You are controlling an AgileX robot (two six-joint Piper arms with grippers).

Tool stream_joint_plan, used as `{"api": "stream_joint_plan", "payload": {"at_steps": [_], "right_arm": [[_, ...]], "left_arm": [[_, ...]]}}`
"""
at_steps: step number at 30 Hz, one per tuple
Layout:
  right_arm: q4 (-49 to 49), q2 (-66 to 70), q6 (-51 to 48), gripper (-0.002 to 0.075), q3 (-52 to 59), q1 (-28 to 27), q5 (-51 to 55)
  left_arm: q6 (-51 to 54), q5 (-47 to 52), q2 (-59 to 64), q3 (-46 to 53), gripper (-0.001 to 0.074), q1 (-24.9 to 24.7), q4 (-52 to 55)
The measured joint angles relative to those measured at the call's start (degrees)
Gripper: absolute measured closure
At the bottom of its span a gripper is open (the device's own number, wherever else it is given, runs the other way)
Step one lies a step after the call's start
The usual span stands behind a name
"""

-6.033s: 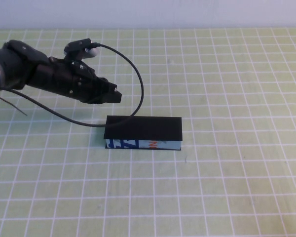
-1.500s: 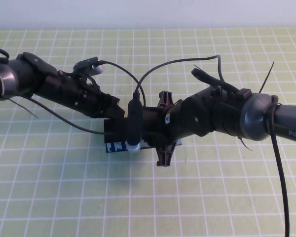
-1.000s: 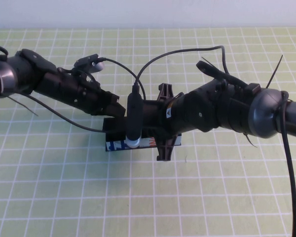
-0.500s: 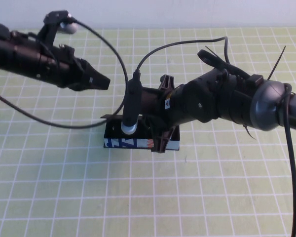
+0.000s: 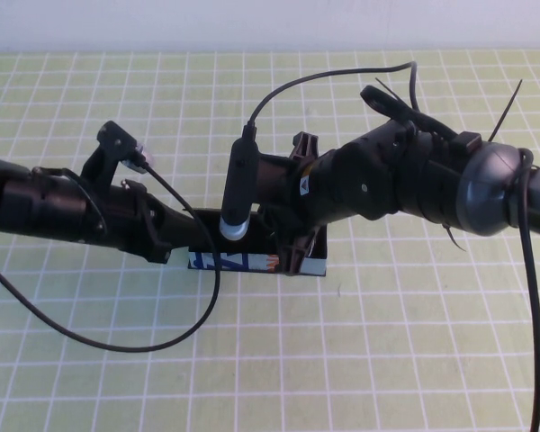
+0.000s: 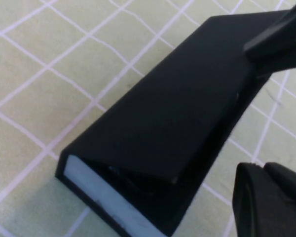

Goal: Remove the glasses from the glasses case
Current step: Pick up the glasses from the glasses case

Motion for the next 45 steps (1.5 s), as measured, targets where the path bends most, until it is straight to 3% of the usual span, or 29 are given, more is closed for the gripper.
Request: {"api": "stream_joint_plan", "payload": {"at_steps": [30,33,37,39,42,45], "right_arm": [[-0.3,0.0,2.7,0.0727,0.0,0.0,0.3],[-0.3,-0.7,4.2,0.0663,0.0,0.0,1.1],[0.2,-3.9,7.5,0.0484,0.0,0.0,2.7],[2.8,-6.2,9.8,0.0446,0.0,0.0,3.8],[11.1,-8.6,12.9,0.0484,-0.1,0.0,7.1],[17.6,-8.8,15.0,0.0632,-0.2,0.0,11.8]], "left_arm": [[11.6,-1.7,9.2,0.1,0.0739,1.6,-14.5],[11.6,-1.7,9.2,0.1,0.0739,1.6,-14.5],[11.6,-1.7,9.2,0.1,0.0739,1.6,-14.4],[11.5,-1.7,9.2,0.1,0.0739,1.6,-14.4],[11.2,-1.7,9.2,0.1,0.0739,1.6,-14.4],[11.1,-1.7,9.2,0.1,0.0739,1.6,-14.4]]}}
